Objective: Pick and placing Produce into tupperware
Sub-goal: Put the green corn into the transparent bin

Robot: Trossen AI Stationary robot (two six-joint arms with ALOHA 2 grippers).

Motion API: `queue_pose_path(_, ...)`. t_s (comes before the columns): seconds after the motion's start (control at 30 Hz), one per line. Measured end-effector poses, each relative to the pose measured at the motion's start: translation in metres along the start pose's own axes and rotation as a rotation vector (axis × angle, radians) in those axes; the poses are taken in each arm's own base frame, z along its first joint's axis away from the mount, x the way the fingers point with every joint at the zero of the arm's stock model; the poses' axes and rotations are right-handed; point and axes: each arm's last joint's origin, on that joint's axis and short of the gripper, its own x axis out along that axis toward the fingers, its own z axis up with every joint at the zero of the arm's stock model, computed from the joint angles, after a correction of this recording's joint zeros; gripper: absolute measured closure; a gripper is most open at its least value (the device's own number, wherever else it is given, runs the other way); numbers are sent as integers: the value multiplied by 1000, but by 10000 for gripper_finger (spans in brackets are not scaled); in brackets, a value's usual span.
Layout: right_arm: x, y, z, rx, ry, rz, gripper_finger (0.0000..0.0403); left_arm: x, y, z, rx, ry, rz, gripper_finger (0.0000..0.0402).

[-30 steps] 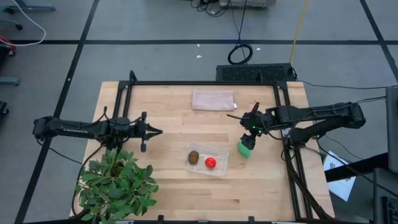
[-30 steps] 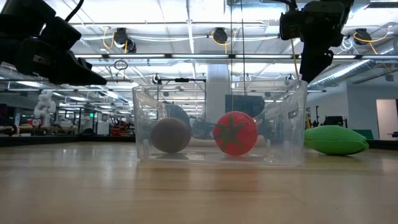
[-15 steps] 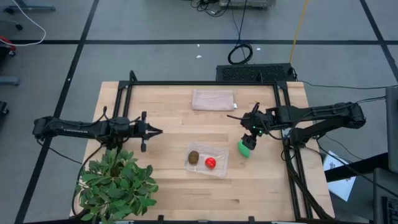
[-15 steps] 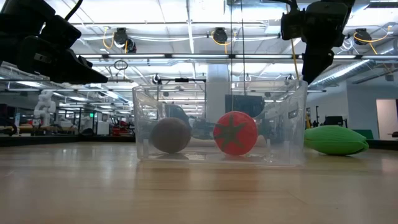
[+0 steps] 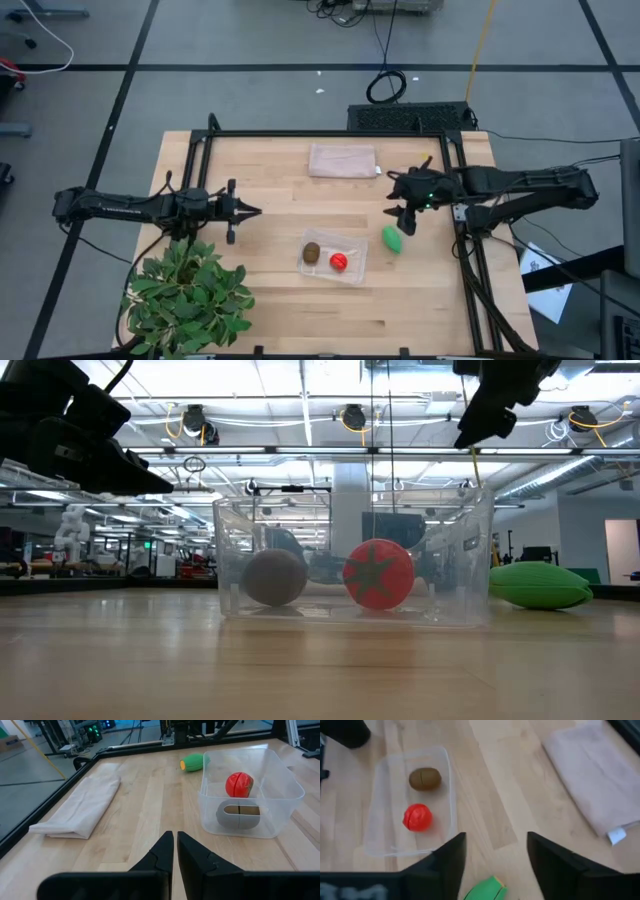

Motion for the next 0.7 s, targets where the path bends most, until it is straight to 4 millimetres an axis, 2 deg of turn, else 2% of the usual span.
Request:
queue_pose_path(0.23,-15,-2,-2,-56,-66,21,315,0,0,0,-1,0,0,373)
queue_pose_path(0.37,-17,-4,-11,-87,-94,53,385,0,0,0,-3,0,0,373)
queue_pose_path(0.43,-15,-4,-16,-91,-114,71,396,0,0,0,-5,0,0,373)
queue_pose_path(0.7,-8,-6,-30,-66,-112,86,401,0,0,0,-6,0,0,373)
